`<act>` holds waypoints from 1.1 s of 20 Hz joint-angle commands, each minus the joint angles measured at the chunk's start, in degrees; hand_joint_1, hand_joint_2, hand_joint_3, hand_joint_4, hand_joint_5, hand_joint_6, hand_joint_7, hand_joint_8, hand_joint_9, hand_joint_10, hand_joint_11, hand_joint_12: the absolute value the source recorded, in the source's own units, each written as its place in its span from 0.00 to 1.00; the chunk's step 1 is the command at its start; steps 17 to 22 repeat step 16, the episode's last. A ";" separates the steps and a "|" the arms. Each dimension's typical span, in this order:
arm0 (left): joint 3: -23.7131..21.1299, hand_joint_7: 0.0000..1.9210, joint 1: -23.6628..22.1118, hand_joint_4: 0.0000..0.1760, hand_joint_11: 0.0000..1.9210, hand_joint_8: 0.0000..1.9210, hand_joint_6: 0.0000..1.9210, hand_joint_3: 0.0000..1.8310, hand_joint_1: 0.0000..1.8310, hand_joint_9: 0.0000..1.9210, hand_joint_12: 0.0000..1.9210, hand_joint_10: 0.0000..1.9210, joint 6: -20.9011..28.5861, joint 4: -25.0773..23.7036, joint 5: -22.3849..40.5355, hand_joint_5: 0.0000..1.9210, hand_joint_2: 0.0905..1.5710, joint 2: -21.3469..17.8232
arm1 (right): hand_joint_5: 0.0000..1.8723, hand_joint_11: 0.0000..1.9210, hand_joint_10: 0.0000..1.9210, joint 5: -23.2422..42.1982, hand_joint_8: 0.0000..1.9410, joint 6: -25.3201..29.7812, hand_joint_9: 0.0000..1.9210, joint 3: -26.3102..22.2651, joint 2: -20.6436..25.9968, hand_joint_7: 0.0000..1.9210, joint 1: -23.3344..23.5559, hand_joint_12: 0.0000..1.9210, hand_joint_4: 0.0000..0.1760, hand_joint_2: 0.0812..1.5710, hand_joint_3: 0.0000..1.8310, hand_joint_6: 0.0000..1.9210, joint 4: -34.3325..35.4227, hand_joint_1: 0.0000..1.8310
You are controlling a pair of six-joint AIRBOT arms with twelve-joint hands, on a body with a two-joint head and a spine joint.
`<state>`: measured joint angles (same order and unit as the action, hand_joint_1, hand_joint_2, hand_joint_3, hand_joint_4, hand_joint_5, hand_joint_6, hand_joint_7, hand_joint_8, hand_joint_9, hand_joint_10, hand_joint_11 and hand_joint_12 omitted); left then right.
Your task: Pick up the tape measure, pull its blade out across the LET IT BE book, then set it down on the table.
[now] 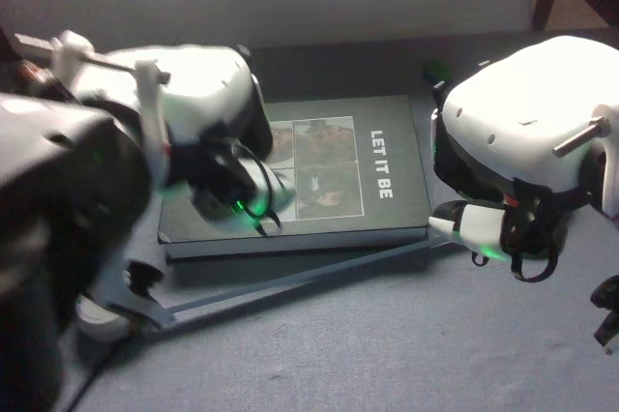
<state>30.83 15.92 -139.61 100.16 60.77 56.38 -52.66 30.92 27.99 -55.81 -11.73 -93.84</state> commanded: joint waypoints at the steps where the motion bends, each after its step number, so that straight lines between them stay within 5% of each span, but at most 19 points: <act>1: -0.33 0.72 -0.36 1.00 0.89 1.00 1.00 0.00 0.55 0.83 1.00 1.00 0.30 -4.46 4.14 0.68 0.74 0.92 | 0.70 1.00 1.00 -1.20 1.00 0.14 0.97 -0.18 0.15 0.83 0.35 1.00 1.00 0.85 0.00 1.00 -4.46 0.53; 5: -1.85 0.63 1.22 1.00 0.78 1.00 1.00 0.00 0.53 0.73 1.00 1.00 2.36 -5.97 7.88 0.66 0.73 4.40 | 0.68 1.00 1.00 -1.19 1.00 0.16 0.96 -0.18 0.14 0.81 0.31 1.00 1.00 0.82 0.00 1.00 -4.62 0.57; 6: -1.90 0.49 1.22 0.00 0.37 0.51 0.94 0.00 0.47 0.48 0.78 0.56 2.57 -6.16 7.88 0.50 0.77 4.42 | 0.67 1.00 1.00 -1.19 1.00 0.16 0.93 -0.18 0.14 0.78 0.30 1.00 1.00 0.81 0.00 1.00 -4.65 0.58; 7: -2.06 0.34 1.11 0.00 0.39 0.90 0.99 0.00 0.46 0.36 0.96 0.91 2.63 -6.77 7.88 0.41 0.78 4.41 | 0.56 0.94 1.00 -1.19 1.00 0.16 0.83 -0.18 0.14 0.68 0.26 1.00 0.00 0.80 0.01 1.00 -4.71 0.59; 9: -2.30 0.48 1.19 0.00 0.67 1.00 1.00 0.00 0.46 0.59 1.00 1.00 2.63 -7.09 7.95 0.43 0.76 4.48 | 0.51 0.91 1.00 -0.95 1.00 -0.26 0.79 -0.17 0.15 0.64 0.24 1.00 0.00 0.80 0.00 1.00 -4.77 0.56; 12: -2.61 0.55 1.06 0.00 0.73 1.00 1.00 0.00 0.46 0.65 1.00 1.00 2.92 -7.27 7.95 0.52 0.75 4.57 | 0.56 0.95 1.00 -0.75 1.00 -0.36 0.83 -0.16 0.18 0.69 0.25 1.00 0.00 0.79 0.00 1.00 -4.86 0.51; 14: -2.59 0.59 0.52 0.10 0.77 1.00 1.00 0.00 0.45 0.69 1.00 1.00 3.01 -6.94 8.57 0.57 0.75 4.53 | 0.53 0.95 1.00 -0.77 1.00 -0.38 0.82 -0.16 0.18 0.67 0.21 1.00 0.00 0.79 0.00 1.00 -4.92 0.51; 15: -2.53 0.61 0.29 0.00 0.79 1.00 1.00 0.00 0.45 0.71 1.00 1.00 3.06 -6.94 8.79 0.61 0.75 4.52 | 0.54 0.94 1.00 -0.77 1.00 -0.37 0.82 -0.16 0.18 0.68 0.16 1.00 0.00 0.80 0.00 1.00 -5.06 0.51; 22: -2.44 0.63 0.26 0.00 0.81 1.00 1.00 0.00 0.46 0.72 1.00 1.00 3.32 -6.79 8.79 0.61 0.76 4.52 | 0.54 0.94 1.00 -0.78 1.00 -0.37 0.82 -0.16 0.18 0.69 0.11 1.00 0.00 0.82 0.01 1.00 -5.20 0.49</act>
